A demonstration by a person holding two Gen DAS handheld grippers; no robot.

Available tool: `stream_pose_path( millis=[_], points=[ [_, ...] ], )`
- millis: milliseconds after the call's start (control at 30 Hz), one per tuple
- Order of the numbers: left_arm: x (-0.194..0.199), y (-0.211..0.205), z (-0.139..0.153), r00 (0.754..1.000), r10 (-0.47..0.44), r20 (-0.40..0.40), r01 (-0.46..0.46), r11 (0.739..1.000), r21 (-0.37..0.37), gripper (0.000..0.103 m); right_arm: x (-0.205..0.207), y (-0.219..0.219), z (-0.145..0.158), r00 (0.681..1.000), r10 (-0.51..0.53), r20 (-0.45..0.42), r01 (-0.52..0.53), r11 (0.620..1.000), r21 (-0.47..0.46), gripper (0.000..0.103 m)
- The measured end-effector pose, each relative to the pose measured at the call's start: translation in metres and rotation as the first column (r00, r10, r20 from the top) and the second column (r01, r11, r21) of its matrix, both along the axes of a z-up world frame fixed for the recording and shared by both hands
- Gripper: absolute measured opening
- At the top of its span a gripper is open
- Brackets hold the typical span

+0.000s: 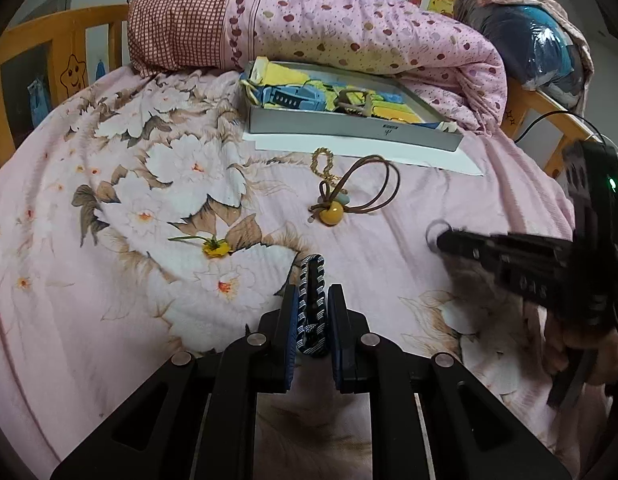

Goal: Organize jewelry
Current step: 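Carry the striped bracelet and rings into the gray tray and open both tools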

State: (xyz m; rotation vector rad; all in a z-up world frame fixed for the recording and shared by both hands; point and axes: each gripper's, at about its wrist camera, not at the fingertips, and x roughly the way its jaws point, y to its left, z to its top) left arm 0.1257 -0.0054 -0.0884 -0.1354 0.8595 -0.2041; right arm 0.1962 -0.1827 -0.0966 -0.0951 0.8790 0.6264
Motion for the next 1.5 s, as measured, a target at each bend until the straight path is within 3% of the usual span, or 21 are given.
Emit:
stream_pose_path(
  millis=[167, 467, 767, 1133, 1300, 1500],
  points=[
    [-0.007, 0.005, 0.011, 1.0, 0.015, 0.023, -0.014, 0.999, -0.03, 0.011, -0.026, 0.002, 0.009, 1.0, 0.018, 0.014, -0.017, 0.999, -0.035, 0.004],
    [-0.034, -0.003, 0.037, 0.994, -0.053, 0.1, 0.057, 0.998, -0.038, 0.011, -0.06, 0.01, 0.037, 0.998, 0.019, 0.052, -0.016, 0.999, -0.05, 0.004],
    [-0.026, 0.001, 0.079, 0.981, -0.063, 0.184, 0.077, 0.995, -0.069, 0.011, -0.068, 0.027, 0.104, 0.987, 0.033, 0.156, -0.025, 0.998, -0.052, 0.004],
    [0.03, 0.021, 0.13, 0.967, -0.01, 0.253, 0.025, 0.998, -0.055, 0.011, -0.013, 0.028, 0.186, 0.971, -0.061, 0.232, 0.048, 0.997, 0.062, 0.004],
    [0.072, 0.011, 0.141, 0.963, -0.051, 0.263, 0.06, 0.998, -0.026, 0.011, 0.023, 0.017, 0.204, 0.969, -0.095, 0.228, 0.081, 0.994, 0.072, 0.004],
    [0.128, -0.005, 0.14, 0.957, -0.1, 0.271, 0.113, 0.993, -0.032, 0.011, 0.082, 0.011, 0.216, 0.968, -0.074, 0.239, 0.074, 0.997, 0.01, 0.004]
  ],
)
